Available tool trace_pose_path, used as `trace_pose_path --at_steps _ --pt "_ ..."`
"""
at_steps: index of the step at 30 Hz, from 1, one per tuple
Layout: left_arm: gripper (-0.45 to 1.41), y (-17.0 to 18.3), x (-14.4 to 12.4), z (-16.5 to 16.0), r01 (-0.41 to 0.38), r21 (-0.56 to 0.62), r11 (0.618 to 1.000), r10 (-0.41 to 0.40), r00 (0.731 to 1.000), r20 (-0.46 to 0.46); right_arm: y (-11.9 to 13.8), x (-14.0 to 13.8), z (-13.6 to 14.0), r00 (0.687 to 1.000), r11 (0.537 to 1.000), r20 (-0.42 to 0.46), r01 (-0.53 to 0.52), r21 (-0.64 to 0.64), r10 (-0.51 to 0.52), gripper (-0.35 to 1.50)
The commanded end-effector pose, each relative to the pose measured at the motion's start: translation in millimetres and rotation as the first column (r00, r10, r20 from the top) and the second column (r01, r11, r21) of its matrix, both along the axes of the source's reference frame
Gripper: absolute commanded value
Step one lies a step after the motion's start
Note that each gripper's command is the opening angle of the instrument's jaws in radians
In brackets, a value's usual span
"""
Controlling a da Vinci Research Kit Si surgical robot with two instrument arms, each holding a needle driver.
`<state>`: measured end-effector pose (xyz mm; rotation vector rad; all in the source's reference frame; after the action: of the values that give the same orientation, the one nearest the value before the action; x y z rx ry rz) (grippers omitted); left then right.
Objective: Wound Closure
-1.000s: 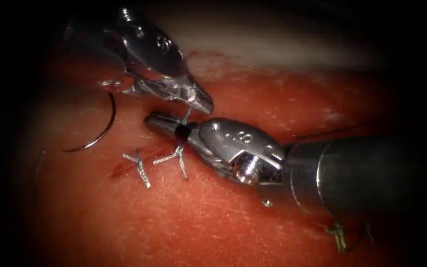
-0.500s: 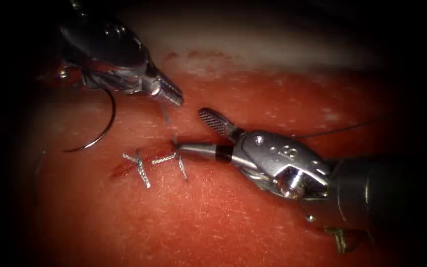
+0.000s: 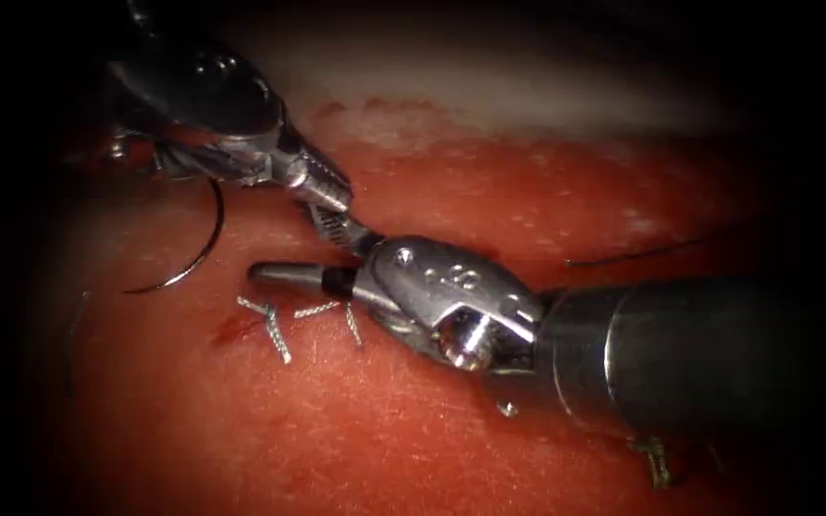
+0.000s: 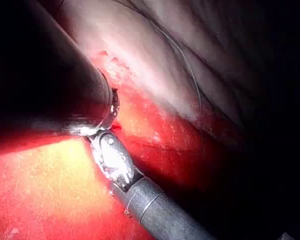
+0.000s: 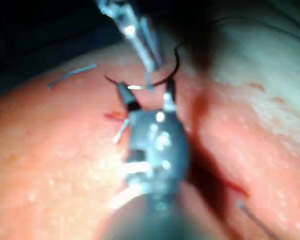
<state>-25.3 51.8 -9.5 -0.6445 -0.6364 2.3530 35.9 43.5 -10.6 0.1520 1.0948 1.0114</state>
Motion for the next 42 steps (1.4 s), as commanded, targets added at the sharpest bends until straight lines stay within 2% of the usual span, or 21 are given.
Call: trace_pose_path --at_steps 1,7,8,9,10,11,12,16,17,18,19,20,28,29,33,34,37,41,42 --pt "-0.35 -0.2 -0.7 0.8 0.002 0.001 1.0 -0.002 1.0 -0.001 0.1 1.3 0.9 1.0 1.0 0.003 -0.003 -0.006 0.003 1.48" --pt "-0.35 -0.4 -0.8 0.7 0.004 0.001 1.0 -0.004 1.0 -0.002 -0.1 2.9 2.2 1.0 1.0 0.014 -0.009 -0.02 0.01 1.48" --pt "-0.35 -0.4 -0.8 0.7 0.004 0.001 1.0 -0.004 1.0 -0.002 -0.3 3.2 2.1 1.0 1.0 0.016 -0.012 -0.021 0.013 1.43" --pt "-0.35 -0.4 -0.8 0.7 0.004 0.001 1.0 -0.004 1.0 -0.002 -0.5 3.3 2.0 1.0 1.0 -0.001 0.012 -0.015 -0.012 1.3" --pt "-0.35 -0.3 -0.8 0.7 0.004 0.001 1.0 -0.004 1.0 -0.002 -1.4 3.5 1.7 0.992 0.993 -0.047 0.117 -0.025 -0.118 0.22" --pt "-0.35 -0.3 -0.8 0.7 0.004 0.001 1.0 -0.004 1.0 -0.002 -1.6 3.6 1.4 0.989 0.989 -0.03 0.147 -0.023 -0.147 -0.28" --pt "-0.35 -0.3 -0.8 0.7 0.004 0.001 1.0 -0.004 1.0 -0.002 -1.7 3.6 0.9 0.987 0.987 0.002 0.159 -0.026 -0.159 -0.35" --pt "-0.35 -0.4 -0.7 0.6 0.003 0.002 1.0 -0.003 1.0 -0.001 -0.4 2.9 -0.6 0.99 0.988 -0.001 0.141 -0.068 -0.142 -0.35" --pt "-0.35 -0.4 -0.6 0.5 0.002 0.003 1.0 -0.002 1.0 0.0 -0.3 2.6 -0.6 0.993 0.989 0.004 0.118 -0.085 -0.118 -0.1" --pt "-0.35 -0.4 -0.5 0.4 0.001 0.003 1.0 -0.001 1.0 0.001 -0.2 2.5 -0.6 0.996 0.992 0.021 0.088 -0.094 -0.087 0.57" --pt "-0.35 -0.5 -0.3 0.2 -0.001 0.005 1.0 0.001 1.0 0.003 -0.2 2.3 -0.5 0.997 0.993 0.048 0.058 -0.1 -0.053 1.09" --pt "-0.35 -0.6 0.1 -0.1 -0.005 0.006 1.0 0.005 1.0 0.006 -0.1 1.8 -0.4 0.996 0.994 0.088 0.011 -0.108 -0.001 1.46" --pt "-0.35 -3.6 5.0 -2.0 -0.019 -0.009 1.0 0.019 1.0 0.012 -1.1 -3.7 -2.1 0.998 0.994 0.049 0.054 -0.094 -0.05 1.46" --pt "-0.35 -4.6 6.5 -2.3 -0.019 -0.015 1.0 0.019 1.0 0.011 -1.2 -5.3 -2.8 0.997 0.994 0.044 0.059 -0.091 -0.055 1.46" --pt "-0.35 -7.7 9.7 -3.0 -0.02 -0.016 1.0 0.02 1.0 0.01 -0.7 -8.2 -4.1 0.999 0.994 0.035 0.043 -0.097 -0.04 1.48" --pt "-0.35 -9.7 11.5 -3.2 -0.019 -0.016 1.0 0.019 1.0 0.008 -0.2 -9.7 -4.5 0.999 0.995 0.033 0.03 -0.099 -0.027 1.48" --pt "-0.35 -12.5 13.8 -2.8 -0.005 -0.013 1.0 0.005 1.0 0.004 0.1 -11.3 -4.5 0.999 0.995 0.044 0.013 -0.098 -0.009 1.48" --pt "-0.35 -15.4 16.4 -1.2 0.016 0.004 1.0 -0.016 1.0 -0.016 0.0 -11.9 -4.3 0.998 0.995 0.059 -0.008 -0.099 0.014 1.48" --pt "-0.2 -16.3 16.9 -0.4 0.007 0.02 1.0 -0.007 1.0 -0.022 0.0 -11.8 -4.3 0.998 0.995 0.061 -0.011 -0.099 0.017 1.48"
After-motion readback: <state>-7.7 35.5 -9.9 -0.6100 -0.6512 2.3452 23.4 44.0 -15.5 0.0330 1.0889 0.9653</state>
